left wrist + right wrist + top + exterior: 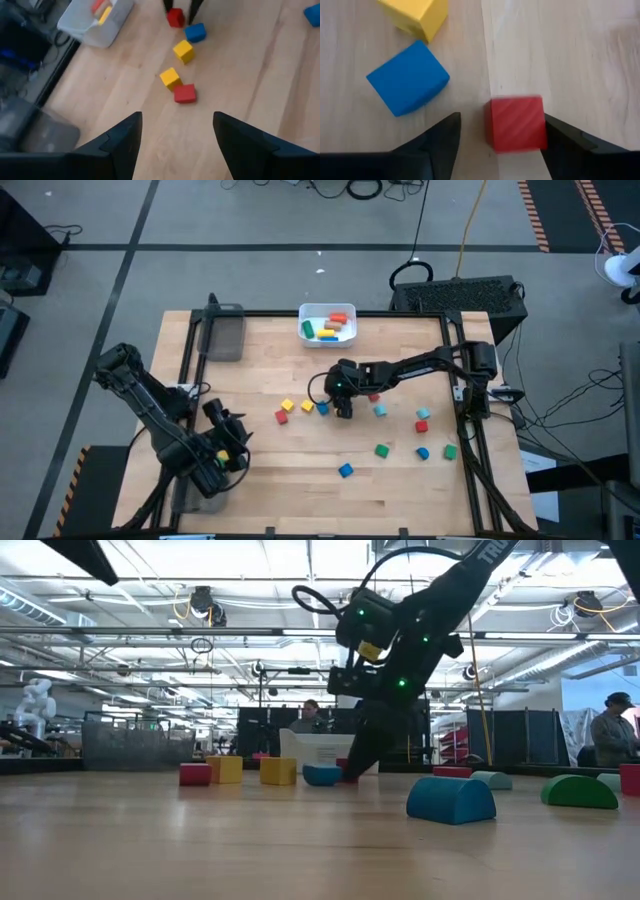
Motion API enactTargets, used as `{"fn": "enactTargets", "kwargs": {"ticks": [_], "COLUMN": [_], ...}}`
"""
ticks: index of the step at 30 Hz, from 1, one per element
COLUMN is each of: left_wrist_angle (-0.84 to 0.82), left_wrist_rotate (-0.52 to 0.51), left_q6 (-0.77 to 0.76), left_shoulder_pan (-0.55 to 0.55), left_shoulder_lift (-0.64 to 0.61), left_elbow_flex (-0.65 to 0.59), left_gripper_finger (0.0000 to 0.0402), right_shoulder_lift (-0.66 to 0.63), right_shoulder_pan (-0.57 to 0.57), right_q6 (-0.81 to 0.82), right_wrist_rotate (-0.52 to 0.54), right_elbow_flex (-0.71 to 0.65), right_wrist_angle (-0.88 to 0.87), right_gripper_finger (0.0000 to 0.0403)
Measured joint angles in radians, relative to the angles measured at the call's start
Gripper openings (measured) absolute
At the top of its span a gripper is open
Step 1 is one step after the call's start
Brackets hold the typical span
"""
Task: Sort blocks by size
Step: Put the red square block into the bottom black bin
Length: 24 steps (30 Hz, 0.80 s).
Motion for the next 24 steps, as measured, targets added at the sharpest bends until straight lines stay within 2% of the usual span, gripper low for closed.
{"fn": "enactTargets", "kwargs": {"ticks": [7, 13, 19, 24], "left_wrist_angle": [0.043, 0.045, 0.053, 0.114], "left_wrist_rotate": [-0.052, -0.102, -0.124, -0.172], "left_q6": [0.113, 0.204, 0.294, 0.427], "left_shoulder_pan": [0.022, 0.039, 0.064, 0.076], "left_shoulder_lift": [0.000, 0.000, 0.000, 0.000], "left_elbow_flex": [0.000, -0.001, -0.001, -0.001], "left_gripper_finger": [0.0246, 0.0246, 0.0246, 0.0246], "right_shoulder_lift": [0.001, 0.001, 0.001, -0.001], "right_shoulder_pan": [0.000, 0.000, 0.001, 0.001], "right_q6": [0.006, 0.018, 0.024, 0.033], "right_wrist_rotate": [-0.002, -0.051, -0.056, -0.134], "right_elbow_flex": [0.000, 0.001, 0.001, 0.001], "right_wrist_angle": [-0.002, -0.016, -0.016, 0.030], "right_gripper_finger": [0.0172, 0.0114, 0.0112, 0.0114]}}
